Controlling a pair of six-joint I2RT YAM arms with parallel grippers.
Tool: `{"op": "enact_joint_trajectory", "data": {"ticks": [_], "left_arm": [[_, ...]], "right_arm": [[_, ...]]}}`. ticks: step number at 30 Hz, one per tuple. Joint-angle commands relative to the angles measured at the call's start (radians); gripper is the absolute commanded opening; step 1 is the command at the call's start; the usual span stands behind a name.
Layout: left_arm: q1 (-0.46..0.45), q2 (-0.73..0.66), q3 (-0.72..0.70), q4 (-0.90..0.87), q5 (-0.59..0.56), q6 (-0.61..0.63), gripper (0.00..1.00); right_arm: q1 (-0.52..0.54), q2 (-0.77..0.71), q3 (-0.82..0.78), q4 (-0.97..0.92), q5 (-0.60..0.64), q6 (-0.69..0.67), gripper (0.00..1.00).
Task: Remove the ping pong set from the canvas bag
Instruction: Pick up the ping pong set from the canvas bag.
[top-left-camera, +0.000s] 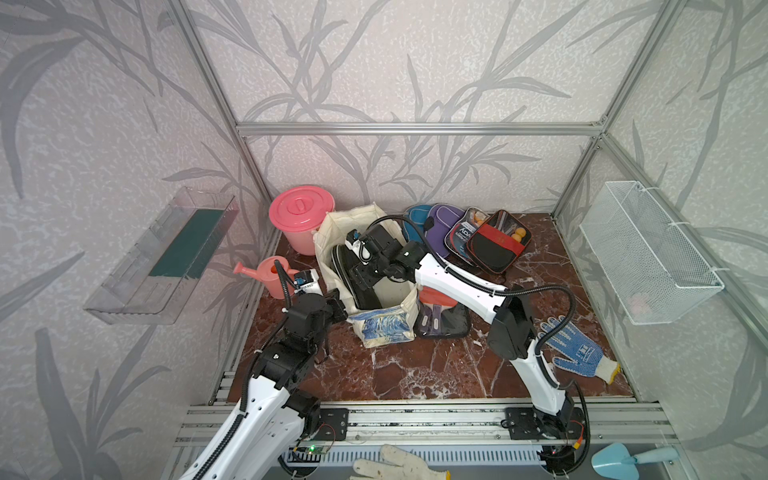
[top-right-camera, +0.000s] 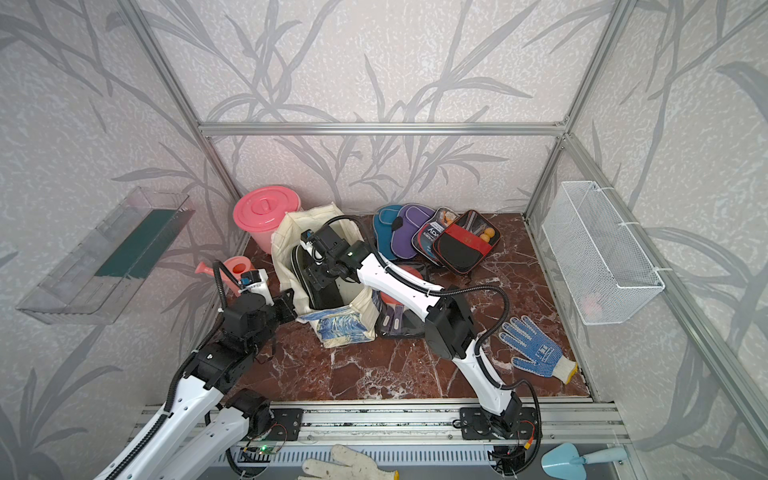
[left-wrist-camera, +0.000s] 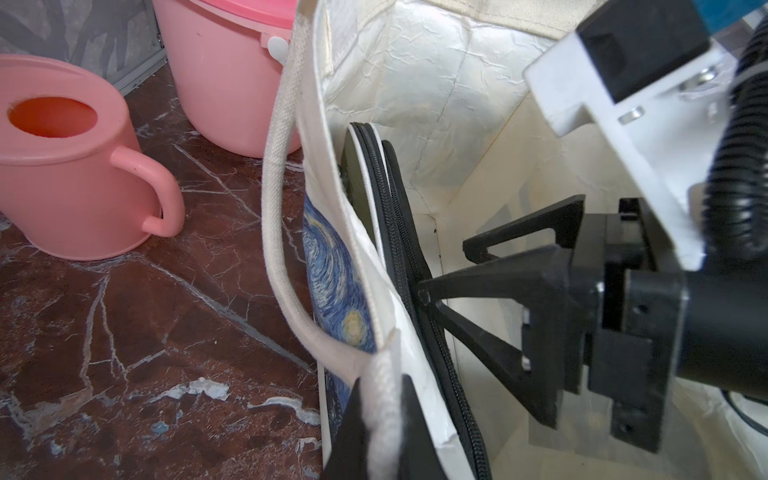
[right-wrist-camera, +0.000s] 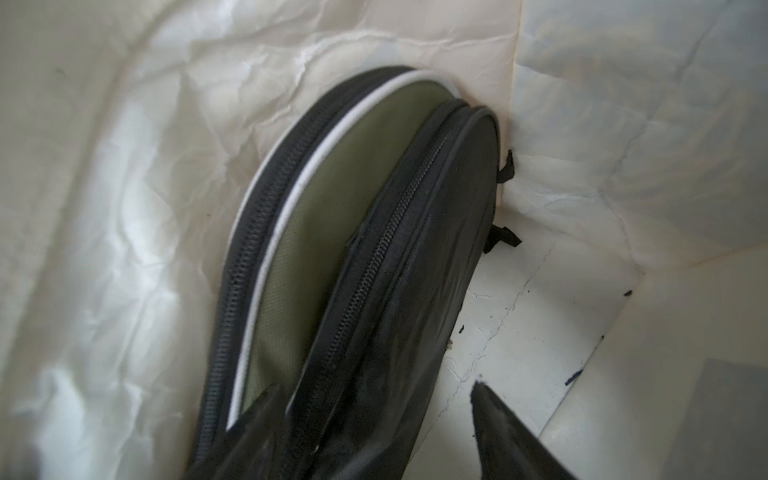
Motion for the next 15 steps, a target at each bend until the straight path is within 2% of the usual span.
{"op": "enact_joint_trajectory", "data": {"ticks": [1, 15], "left_arm": [[0.001, -0.015, -0.014, -0.002, 0.008, -0.001, 0.00], [0.002, -0.015, -0.019, 0.003, 0.010, 0.003, 0.00]], "right_arm": [[-0.004, 0.021, 0.039, -0.007, -0.012, 0.012, 0.69], [-0.006, 0.143, 0.169, -0.084, 0.004, 0.022, 0.64]]}}
